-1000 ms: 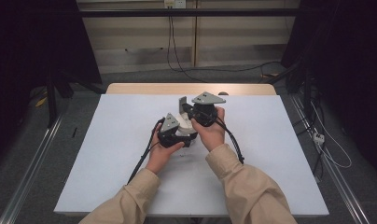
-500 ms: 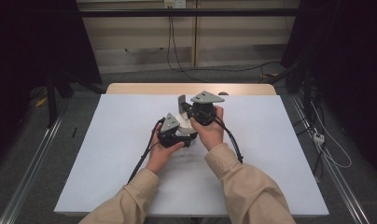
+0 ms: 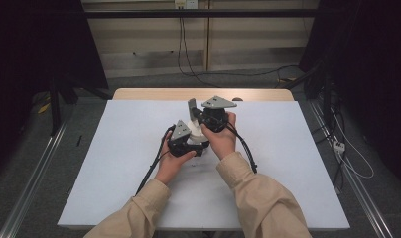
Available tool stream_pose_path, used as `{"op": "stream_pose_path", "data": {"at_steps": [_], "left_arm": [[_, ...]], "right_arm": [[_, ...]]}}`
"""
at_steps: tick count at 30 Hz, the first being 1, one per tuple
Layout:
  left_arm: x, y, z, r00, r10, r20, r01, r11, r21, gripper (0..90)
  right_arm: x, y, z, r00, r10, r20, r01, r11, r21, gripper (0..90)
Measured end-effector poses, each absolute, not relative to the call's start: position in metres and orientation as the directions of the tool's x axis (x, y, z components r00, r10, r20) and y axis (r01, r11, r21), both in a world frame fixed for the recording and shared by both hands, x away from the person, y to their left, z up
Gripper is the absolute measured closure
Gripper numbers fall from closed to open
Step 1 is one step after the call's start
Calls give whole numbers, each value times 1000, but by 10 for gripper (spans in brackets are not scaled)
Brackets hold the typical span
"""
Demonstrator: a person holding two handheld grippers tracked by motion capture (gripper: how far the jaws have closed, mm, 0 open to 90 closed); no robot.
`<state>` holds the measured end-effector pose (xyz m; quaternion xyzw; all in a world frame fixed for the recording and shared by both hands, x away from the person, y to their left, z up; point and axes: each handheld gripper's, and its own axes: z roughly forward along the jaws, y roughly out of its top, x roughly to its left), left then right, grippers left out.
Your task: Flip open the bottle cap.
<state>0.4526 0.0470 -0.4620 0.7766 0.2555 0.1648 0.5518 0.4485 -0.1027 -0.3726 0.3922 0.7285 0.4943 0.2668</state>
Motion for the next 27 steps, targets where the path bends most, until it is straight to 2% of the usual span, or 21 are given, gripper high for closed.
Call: {"op": "stream_pose_path", "data": {"at_steps": [27], "left_arm": [[453, 47, -462, 814, 580, -35, 224, -257, 940, 187]], "right_arm": [[454, -99, -377, -557, 831, -16, 312, 227, 923, 900]]}}
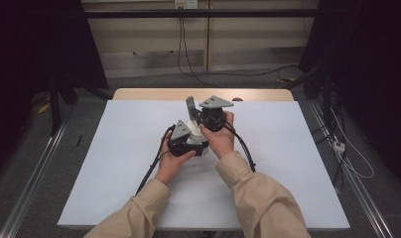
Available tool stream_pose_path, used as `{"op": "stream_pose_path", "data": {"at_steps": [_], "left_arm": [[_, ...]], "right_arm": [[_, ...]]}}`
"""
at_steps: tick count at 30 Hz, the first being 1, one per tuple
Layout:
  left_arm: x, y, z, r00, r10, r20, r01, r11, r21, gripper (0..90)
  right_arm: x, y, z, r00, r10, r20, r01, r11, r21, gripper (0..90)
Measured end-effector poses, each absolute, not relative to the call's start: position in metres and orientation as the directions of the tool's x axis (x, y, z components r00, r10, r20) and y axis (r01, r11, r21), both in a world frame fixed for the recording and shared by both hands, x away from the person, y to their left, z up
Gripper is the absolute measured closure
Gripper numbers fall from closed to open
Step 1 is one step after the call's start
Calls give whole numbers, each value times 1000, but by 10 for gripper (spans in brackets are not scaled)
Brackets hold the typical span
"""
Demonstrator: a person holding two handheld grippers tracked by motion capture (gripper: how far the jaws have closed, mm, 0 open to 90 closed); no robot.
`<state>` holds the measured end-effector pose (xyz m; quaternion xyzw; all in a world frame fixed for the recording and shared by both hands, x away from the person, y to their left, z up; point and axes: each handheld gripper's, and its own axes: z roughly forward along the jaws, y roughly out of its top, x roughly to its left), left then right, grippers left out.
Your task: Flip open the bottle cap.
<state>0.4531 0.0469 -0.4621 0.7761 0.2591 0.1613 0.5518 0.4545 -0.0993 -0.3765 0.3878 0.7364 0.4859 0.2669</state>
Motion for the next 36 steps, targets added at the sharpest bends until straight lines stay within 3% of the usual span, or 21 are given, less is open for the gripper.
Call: {"op": "stream_pose_path", "data": {"at_steps": [36], "left_arm": [[452, 46, -462, 798, 603, -17, 220, -264, 939, 187]], "right_arm": [[460, -93, -376, -566, 824, -18, 316, 237, 919, 899]]}}
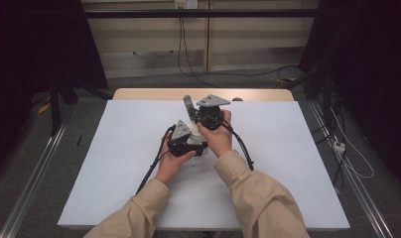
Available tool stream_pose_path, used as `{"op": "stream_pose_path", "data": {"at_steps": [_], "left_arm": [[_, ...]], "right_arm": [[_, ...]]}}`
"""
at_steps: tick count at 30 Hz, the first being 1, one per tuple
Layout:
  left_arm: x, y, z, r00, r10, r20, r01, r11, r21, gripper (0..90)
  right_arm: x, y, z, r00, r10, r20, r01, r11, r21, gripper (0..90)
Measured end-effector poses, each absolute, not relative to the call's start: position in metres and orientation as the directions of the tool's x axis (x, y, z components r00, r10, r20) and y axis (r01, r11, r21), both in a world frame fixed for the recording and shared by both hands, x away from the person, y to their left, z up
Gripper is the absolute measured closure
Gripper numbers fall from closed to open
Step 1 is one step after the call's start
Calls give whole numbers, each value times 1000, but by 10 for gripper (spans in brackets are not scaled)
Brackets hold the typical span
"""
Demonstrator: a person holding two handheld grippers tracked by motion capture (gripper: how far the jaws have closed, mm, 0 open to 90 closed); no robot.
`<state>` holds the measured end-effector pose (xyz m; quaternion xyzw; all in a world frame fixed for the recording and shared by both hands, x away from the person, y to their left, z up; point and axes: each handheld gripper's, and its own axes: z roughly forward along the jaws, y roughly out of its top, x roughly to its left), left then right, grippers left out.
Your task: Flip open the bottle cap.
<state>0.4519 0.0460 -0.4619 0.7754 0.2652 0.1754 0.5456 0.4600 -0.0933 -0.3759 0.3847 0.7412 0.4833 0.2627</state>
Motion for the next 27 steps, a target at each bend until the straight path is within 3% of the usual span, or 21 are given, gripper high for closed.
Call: {"op": "stream_pose_path", "data": {"at_steps": [27], "left_arm": [[452, 46, -462, 799, 601, -23, 224, -262, 939, 187]], "right_arm": [[462, -93, -376, -567, 824, -11, 325, 236, 916, 900]]}}
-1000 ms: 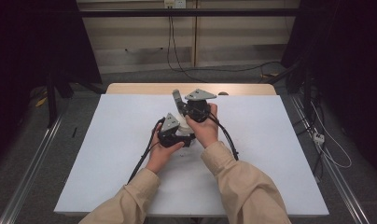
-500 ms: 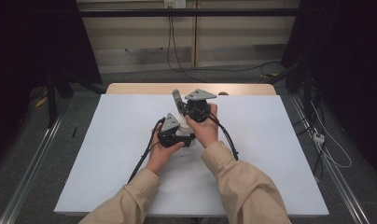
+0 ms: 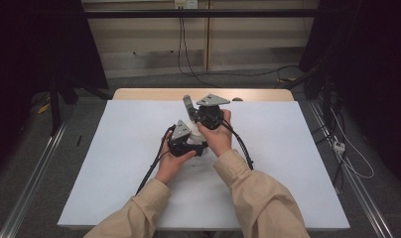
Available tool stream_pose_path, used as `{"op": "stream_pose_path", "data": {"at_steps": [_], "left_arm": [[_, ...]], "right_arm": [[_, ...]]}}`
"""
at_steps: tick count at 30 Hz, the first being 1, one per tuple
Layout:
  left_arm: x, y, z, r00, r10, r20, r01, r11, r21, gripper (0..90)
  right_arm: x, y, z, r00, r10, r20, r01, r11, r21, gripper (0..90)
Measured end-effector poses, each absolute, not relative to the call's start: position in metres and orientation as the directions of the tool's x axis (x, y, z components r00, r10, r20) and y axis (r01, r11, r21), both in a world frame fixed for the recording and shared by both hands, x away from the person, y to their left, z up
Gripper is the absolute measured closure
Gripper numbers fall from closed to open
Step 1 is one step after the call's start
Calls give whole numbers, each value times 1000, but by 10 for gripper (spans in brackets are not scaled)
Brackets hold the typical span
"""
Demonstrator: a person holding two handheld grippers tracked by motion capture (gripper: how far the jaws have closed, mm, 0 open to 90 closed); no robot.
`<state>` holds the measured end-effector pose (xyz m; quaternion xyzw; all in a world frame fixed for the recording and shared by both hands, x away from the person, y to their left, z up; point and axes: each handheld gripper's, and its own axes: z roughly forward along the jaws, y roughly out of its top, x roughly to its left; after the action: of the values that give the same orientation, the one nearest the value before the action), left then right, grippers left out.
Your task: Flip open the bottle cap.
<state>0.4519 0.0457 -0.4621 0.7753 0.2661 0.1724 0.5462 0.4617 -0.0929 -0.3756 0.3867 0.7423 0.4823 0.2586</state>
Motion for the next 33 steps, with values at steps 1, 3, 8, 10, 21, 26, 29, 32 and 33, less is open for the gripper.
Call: {"op": "stream_pose_path", "data": {"at_steps": [1, 3, 8, 10, 21, 26, 29, 32, 33], "left_arm": [[452, 46, -462, 796, 605, -17, 220, -264, 939, 187], [452, 46, -462, 797, 603, -18, 222, -265, 938, 187], [452, 46, -462, 797, 604, -18, 222, -265, 938, 187], [452, 46, -462, 797, 604, -18, 222, -264, 939, 187], [452, 45, -462, 800, 599, -23, 224, -262, 939, 187], [452, 45, -462, 800, 599, -25, 225, -261, 939, 187], [452, 45, -462, 801, 599, -26, 225, -261, 939, 187], [452, 45, -462, 800, 599, -24, 225, -262, 938, 187], [452, 45, -462, 800, 599, -24, 224, -262, 939, 187]], "right_arm": [[462, -93, -376, -567, 824, -13, 326, 239, 915, 900], [462, -92, -376, -567, 824, -14, 327, 241, 914, 900], [463, -92, -376, -568, 823, -8, 329, 236, 914, 900], [463, -92, -377, -567, 824, -6, 330, 235, 914, 900], [465, -91, -378, -567, 824, -5, 336, 237, 912, 900], [467, -90, -378, -569, 823, -6, 337, 239, 911, 900], [467, -90, -379, -568, 823, -5, 337, 238, 911, 900], [468, -89, -379, -568, 823, -5, 337, 238, 911, 900], [468, -89, -379, -568, 823, -5, 337, 238, 911, 900]]}}
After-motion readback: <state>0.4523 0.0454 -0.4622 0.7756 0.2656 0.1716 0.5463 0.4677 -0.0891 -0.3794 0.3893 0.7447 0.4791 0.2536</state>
